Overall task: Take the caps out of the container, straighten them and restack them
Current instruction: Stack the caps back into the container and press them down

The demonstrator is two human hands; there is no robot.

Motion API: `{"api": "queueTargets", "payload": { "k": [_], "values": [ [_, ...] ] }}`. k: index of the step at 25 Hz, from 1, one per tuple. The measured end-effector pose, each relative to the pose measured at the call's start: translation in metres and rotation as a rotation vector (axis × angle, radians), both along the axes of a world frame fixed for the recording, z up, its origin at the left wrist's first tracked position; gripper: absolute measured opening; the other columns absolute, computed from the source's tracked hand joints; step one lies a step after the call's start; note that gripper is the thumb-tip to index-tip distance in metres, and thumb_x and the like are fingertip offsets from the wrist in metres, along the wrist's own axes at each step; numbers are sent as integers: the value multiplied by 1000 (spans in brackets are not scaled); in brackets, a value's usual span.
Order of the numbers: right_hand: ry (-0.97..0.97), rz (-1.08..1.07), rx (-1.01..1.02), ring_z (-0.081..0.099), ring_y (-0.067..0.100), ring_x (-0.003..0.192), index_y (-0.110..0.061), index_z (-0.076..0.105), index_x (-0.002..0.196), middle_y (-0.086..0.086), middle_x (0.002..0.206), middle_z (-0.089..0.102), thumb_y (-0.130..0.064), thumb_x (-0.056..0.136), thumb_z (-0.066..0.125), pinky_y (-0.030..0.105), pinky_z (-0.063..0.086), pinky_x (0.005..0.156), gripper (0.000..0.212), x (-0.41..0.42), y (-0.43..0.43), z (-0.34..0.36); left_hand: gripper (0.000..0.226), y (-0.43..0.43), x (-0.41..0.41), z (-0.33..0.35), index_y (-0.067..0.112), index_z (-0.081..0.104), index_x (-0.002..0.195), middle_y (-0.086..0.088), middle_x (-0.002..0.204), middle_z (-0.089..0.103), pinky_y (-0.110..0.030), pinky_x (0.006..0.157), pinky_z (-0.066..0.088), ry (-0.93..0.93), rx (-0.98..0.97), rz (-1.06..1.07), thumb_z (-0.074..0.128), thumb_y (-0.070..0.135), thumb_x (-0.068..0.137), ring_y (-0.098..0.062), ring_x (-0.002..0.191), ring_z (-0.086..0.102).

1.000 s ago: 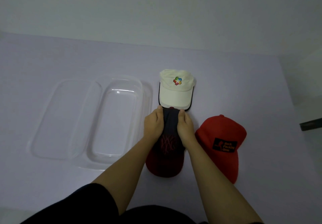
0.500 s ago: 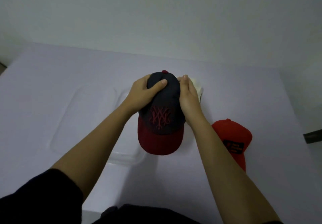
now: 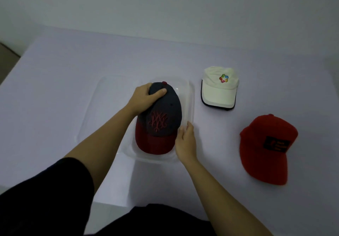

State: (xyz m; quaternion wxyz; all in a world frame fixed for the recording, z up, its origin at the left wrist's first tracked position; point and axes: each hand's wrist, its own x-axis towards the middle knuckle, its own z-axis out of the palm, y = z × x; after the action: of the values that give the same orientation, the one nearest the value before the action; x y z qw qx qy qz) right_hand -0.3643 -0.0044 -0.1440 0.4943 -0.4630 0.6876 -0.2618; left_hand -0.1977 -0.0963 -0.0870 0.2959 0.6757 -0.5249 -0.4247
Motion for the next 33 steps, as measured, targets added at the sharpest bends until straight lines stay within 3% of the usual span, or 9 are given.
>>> {"api": "queueTargets", "payload": {
  "k": [5, 10, 14, 17, 20, 24, 27, 31, 33],
  "values": [
    [69, -54, -20, 52, 25, 119, -17, 32, 140, 5, 135, 51, -30, 101, 25, 37, 42, 98, 41, 7, -1, -6, 42, 0, -1, -39, 16, 62, 114, -2, 107, 66, -27, 81, 50, -32, 133, -122, 56, 48, 87, -19, 98, 63],
    [68, -46, -9, 47, 26, 126, -16, 28, 143, 6, 141, 46, -32, 100, 26, 39, 40, 104, 46, 9, 0, -8, 48, 2, 7, -47, 11, 44, 121, -11, 115, 60, -31, 82, 46, -116, 194, -160, 51, 48, 90, -24, 99, 58],
    [-6, 21, -71, 28, 20, 139, -16, 18, 147, 5, 153, 26, -40, 98, 34, 32, 25, 113, 57, -14, -8, 12, 58, 9, 1, -21, 11, 34, 141, -8, 144, 44, -26, 103, 32, -153, -77, -65, 48, 42, 94, -21, 132, 42],
    [-1, -39, -246, 30, 13, 137, -18, 24, 145, 1, 151, 30, -33, 100, 32, 22, 24, 106, 49, -43, -17, 44, 50, 10, -30, 12, 8, 35, 142, -7, 146, 43, -23, 107, 30, -115, -262, -70, 44, 30, 98, -17, 134, 40],
    [-10, -149, -368, 32, 9, 134, -16, 28, 144, 0, 148, 34, -27, 101, 31, 20, 25, 106, 44, -77, -20, 60, 45, 17, -88, 27, 6, 38, 141, -7, 144, 45, -25, 109, 32, -40, -331, -126, 43, 20, 98, -14, 131, 42],
    [111, -300, -443, 36, 12, 130, -8, 35, 139, 7, 143, 40, -20, 100, 34, 17, 26, 103, 41, -156, -16, 49, 44, 40, -185, 10, 7, 39, 139, -8, 142, 49, -20, 101, 35, 21, -224, -192, 42, 21, 98, -17, 128, 47],
    [226, -372, -467, 40, 20, 128, -5, 39, 135, 11, 138, 43, -10, 95, 39, 23, 29, 105, 40, -233, -17, 40, 49, 53, -243, -7, 9, 37, 142, -8, 144, 46, -13, 94, 30, 58, -46, -207, 46, 26, 97, -19, 130, 46],
    [206, -328, -220, 37, 20, 132, -9, 32, 140, 11, 144, 36, -19, 91, 52, 29, 29, 108, 53, -322, -26, 19, 69, 49, -296, -27, 10, 26, 147, -7, 152, 33, -29, 110, 30, 144, 226, -158, 49, 44, 92, -22, 138, 36],
    [75, -201, -141, 49, 17, 120, -10, 43, 132, 7, 134, 49, -22, 86, 62, 29, 40, 104, 52, -342, -30, 11, 64, 47, -315, -36, 10, 35, 141, -8, 145, 43, -35, 104, 38, 148, 278, -153, 49, 48, 91, -24, 130, 43]
  ]
}}
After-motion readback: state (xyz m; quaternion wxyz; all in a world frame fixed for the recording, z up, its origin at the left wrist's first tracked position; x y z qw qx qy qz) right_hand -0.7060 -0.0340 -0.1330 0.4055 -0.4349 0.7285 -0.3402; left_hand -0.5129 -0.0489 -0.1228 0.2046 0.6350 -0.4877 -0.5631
